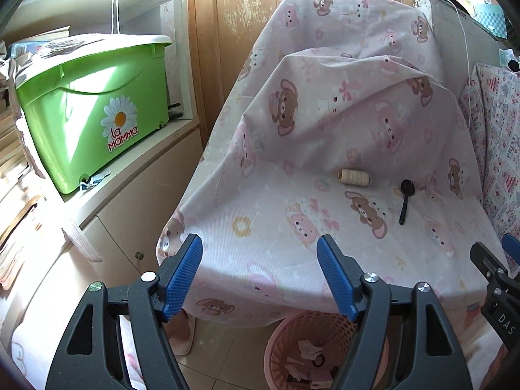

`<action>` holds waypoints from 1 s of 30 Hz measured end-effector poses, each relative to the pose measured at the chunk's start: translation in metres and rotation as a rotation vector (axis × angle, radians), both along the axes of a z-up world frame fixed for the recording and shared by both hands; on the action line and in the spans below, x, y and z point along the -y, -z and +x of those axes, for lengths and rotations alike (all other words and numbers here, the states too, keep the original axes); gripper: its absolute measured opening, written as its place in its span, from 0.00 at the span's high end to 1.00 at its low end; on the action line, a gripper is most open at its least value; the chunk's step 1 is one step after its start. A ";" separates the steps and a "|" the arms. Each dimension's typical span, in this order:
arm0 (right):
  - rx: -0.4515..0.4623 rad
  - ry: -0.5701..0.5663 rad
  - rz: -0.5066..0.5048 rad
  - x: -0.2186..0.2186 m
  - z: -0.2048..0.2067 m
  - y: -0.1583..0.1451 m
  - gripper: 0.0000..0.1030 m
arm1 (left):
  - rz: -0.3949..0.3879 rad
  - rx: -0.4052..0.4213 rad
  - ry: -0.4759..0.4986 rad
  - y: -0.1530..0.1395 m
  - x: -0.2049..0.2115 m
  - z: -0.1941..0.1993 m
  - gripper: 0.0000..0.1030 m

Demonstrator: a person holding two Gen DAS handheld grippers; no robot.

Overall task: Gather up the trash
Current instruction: 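Raise both tools back toward the spool and spoon on the sheet, then grasp the cream thread spool with the left gripper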

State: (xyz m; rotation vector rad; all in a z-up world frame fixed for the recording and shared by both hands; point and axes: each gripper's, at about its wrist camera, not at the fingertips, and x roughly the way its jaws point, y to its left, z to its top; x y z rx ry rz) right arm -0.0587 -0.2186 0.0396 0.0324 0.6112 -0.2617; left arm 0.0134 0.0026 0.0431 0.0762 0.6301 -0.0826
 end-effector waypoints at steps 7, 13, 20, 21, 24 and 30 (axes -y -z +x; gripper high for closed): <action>0.075 -0.023 0.010 0.018 0.032 -0.036 0.27 | -0.008 0.055 0.016 -0.033 0.008 0.034 0.21; 0.081 -0.027 0.086 0.042 0.067 -0.052 0.25 | 0.021 0.008 0.033 -0.039 0.020 0.062 0.13; -0.005 0.003 0.126 0.062 0.091 -0.015 0.25 | -0.004 -0.162 0.085 -0.001 0.026 0.080 0.14; -0.026 0.001 0.128 0.064 0.094 -0.007 0.25 | -0.009 -0.193 0.103 0.005 0.028 0.083 0.15; -0.089 0.003 0.150 0.072 0.100 0.016 0.25 | -0.039 -0.270 0.126 0.017 0.033 0.095 0.15; -0.193 0.002 0.168 0.079 0.112 0.041 0.25 | -0.115 -0.444 0.216 0.030 0.063 0.133 0.16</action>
